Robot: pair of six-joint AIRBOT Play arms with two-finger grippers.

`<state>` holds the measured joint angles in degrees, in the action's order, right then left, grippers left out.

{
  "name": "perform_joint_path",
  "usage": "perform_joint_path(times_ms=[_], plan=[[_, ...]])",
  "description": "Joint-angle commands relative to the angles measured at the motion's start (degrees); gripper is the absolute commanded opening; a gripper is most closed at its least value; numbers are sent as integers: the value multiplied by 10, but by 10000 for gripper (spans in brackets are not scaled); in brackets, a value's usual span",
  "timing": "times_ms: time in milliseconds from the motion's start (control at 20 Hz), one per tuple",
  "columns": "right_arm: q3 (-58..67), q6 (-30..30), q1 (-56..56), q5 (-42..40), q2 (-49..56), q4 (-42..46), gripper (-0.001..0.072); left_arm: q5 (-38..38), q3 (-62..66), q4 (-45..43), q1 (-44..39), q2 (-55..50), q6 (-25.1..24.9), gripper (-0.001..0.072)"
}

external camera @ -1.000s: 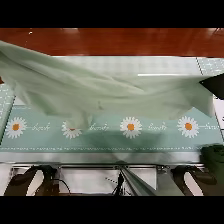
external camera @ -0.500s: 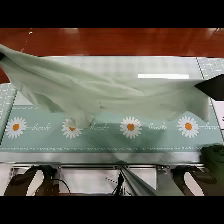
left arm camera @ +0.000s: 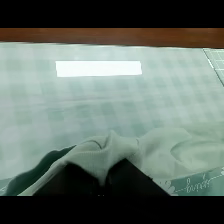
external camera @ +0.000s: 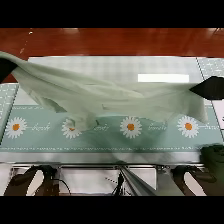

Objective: Fold the shirts.

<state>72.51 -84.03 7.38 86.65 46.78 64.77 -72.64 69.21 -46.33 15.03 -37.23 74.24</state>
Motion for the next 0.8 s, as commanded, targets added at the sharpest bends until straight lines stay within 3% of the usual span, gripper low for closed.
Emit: perform_joint_path(times_ms=[0,750], plan=[[0,2,0,-1,3,1,21,1,-5,0,0,0,0,35],[0,3,0,-7,3,1,21,1,-5,0,0,0,0,35]])
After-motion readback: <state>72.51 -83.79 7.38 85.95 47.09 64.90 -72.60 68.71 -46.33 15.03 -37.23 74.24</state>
